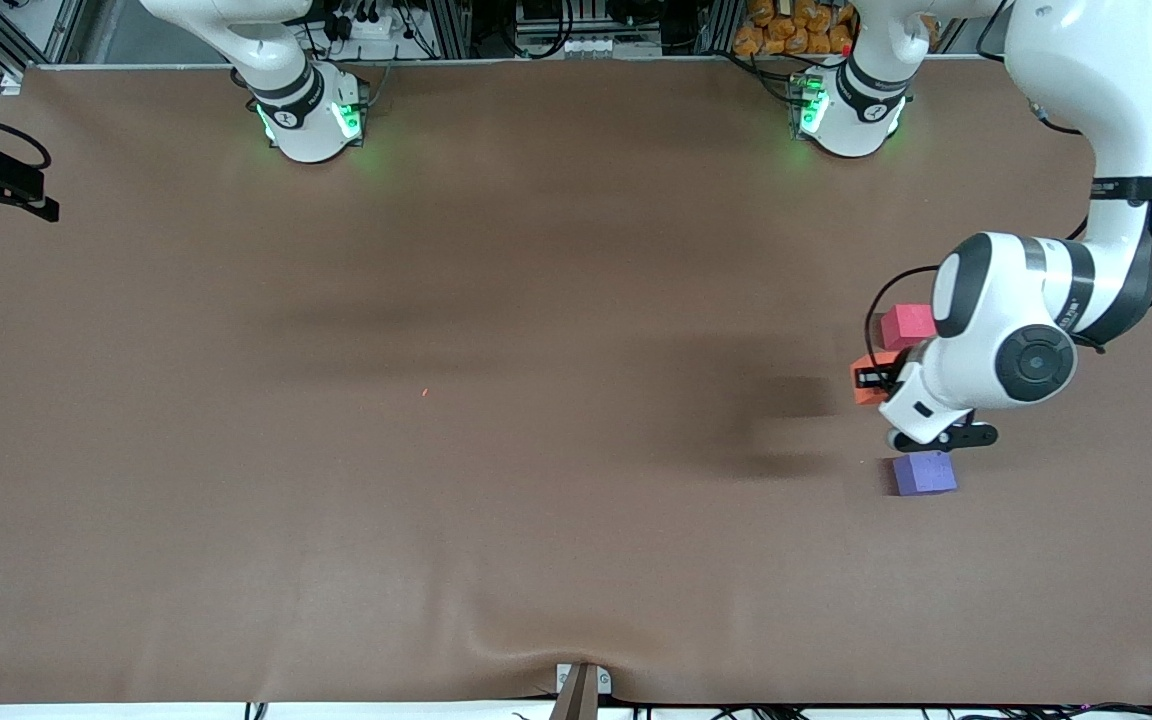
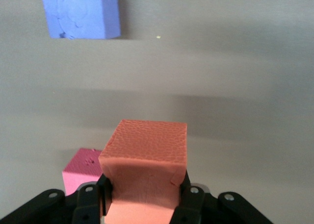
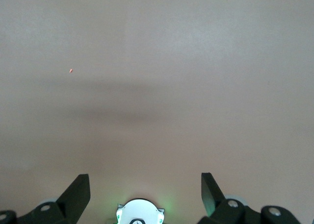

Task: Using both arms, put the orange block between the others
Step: 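Carry the orange cube with the left gripper between pink and blue cubes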

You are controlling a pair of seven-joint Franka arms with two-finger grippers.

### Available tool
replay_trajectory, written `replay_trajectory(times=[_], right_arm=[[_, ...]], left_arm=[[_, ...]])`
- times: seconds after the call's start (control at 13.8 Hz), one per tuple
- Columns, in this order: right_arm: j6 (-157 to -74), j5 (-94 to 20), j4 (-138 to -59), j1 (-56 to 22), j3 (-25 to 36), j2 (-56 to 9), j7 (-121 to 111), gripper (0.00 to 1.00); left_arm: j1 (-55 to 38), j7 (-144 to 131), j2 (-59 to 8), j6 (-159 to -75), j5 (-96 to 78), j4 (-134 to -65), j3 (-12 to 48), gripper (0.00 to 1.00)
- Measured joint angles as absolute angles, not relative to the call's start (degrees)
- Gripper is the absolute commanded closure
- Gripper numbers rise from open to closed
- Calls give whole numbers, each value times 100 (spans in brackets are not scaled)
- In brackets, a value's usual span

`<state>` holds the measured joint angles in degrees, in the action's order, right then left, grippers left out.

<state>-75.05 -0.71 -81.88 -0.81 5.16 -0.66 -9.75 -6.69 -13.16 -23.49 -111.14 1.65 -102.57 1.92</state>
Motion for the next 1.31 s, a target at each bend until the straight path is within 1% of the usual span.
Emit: replay_trajectory(times=[0.15, 0.29, 0.8, 1.31], right_arm=[[-7505, -72, -8189, -81, 517, -67, -975, 0], [-7505, -73, -8189, -85, 510, -67, -975, 0], [-7505, -74, -8158, -89, 496, -65, -975, 0], [-7506, -74, -8158, -89, 493, -65, -975, 0]], left_arm=[[-400, -937, -2377, -11701, 166, -10636, 193, 100], [-163, -556, -2449, -11998, 184, -10855, 191, 100], [187, -334, -2739, -12403, 377, -10934, 191, 100], [197, -333, -2993, -12638, 377, -10945, 211, 100]])
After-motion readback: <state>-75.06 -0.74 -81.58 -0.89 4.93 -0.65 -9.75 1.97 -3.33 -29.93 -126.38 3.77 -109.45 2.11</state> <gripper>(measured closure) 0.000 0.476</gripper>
